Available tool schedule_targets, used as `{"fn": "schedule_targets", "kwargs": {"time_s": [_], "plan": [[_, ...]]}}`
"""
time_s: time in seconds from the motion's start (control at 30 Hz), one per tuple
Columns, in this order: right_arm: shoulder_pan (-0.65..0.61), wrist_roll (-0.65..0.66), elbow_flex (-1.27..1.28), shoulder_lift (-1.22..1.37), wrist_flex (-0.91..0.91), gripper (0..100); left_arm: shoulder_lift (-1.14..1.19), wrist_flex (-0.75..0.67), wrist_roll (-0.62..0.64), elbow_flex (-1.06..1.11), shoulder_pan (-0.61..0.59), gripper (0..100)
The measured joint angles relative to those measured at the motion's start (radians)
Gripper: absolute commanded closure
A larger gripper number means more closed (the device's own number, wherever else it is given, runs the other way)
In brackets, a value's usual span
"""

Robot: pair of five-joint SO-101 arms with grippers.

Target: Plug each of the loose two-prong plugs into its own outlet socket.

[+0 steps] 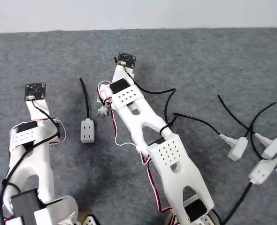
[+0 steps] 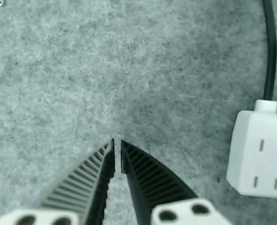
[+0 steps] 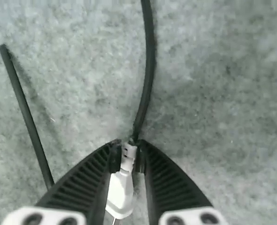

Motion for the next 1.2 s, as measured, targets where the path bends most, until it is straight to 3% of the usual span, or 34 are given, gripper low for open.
{"fn": "schedule_targets", "kwargs": {"time_s": [0.13, 0.4, 0.5, 0.63, 0.93, 1.2], "plan": [[0.000, 0.046, -0.031, 0.000, 0.071, 99.1, 0.003, 0.000, 0.000, 0.000, -0.002, 98], [0.000, 0.322, -0.149, 0.000, 0.480, 98.7, 0.003, 0.000, 0.000, 0.000, -0.002, 98], [0.008, 0.405, -0.149, 0.000, 0.571, 93.5, 0.003, 0.000, 0.000, 0.000, -0.002, 98], [0.044, 0.482, -0.150, 0.048, 0.574, 84.6, 0.003, 0.000, 0.000, 0.000, -0.002, 98], [0.052, 0.528, -0.166, -0.034, 0.577, 92.2, 0.003, 0.000, 0.000, 0.000, -0.002, 98], [0.051, 0.516, 0.124, -0.199, 0.551, 92.9, 0.003, 0.000, 0.000, 0.000, -0.002, 98]]}}
